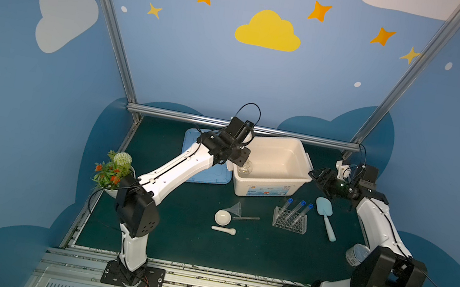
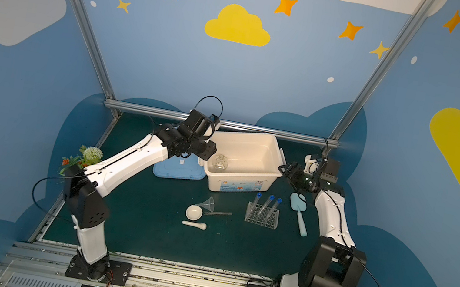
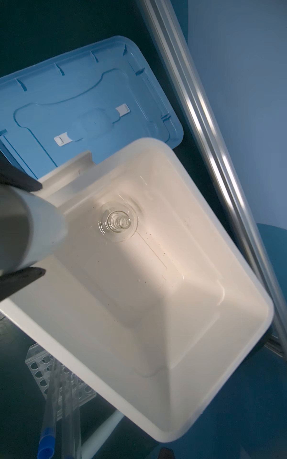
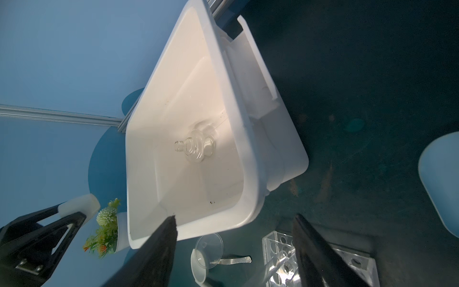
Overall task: Organize the chemistry lab equipment
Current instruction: 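Lift the crucible and carry it over the bin with the left gripper, then lower the crucible into the bin beside the flask with the left gripper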
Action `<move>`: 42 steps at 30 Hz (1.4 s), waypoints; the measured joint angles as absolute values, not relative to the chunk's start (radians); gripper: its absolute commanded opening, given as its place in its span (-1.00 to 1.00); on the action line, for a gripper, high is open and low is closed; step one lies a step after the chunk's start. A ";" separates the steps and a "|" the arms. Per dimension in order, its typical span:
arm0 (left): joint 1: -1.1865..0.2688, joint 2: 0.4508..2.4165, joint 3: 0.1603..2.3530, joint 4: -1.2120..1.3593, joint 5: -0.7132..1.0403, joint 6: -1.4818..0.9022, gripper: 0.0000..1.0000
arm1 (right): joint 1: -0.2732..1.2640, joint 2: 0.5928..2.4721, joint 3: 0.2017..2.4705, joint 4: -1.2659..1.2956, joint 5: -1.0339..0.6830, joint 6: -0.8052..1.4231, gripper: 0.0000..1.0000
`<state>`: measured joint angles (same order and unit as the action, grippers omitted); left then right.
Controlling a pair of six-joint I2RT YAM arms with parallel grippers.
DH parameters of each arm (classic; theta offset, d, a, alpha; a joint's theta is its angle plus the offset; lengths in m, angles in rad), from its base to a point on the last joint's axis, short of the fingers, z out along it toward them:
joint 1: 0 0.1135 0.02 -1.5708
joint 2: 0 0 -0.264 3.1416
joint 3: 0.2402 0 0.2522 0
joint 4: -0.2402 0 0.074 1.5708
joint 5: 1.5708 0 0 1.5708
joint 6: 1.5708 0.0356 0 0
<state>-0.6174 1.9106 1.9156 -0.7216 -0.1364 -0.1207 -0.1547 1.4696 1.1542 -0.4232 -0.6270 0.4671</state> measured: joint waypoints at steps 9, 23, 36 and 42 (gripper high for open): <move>-0.621 2.194 2.213 -0.848 -0.034 -0.075 -0.39 | -0.155 1.470 1.154 -0.423 -0.627 0.467 0.46; -0.633 2.421 2.442 -1.025 -0.025 0.003 -0.39 | -0.155 1.470 1.153 -0.423 -0.626 0.467 0.47; -0.652 2.553 2.543 -1.112 -0.077 0.103 -0.40 | -0.155 1.469 1.140 -0.423 -0.622 0.468 0.44; -0.659 2.555 2.544 -1.127 -0.114 0.158 -0.40 | -0.155 1.469 1.139 -0.422 -0.628 0.472 0.41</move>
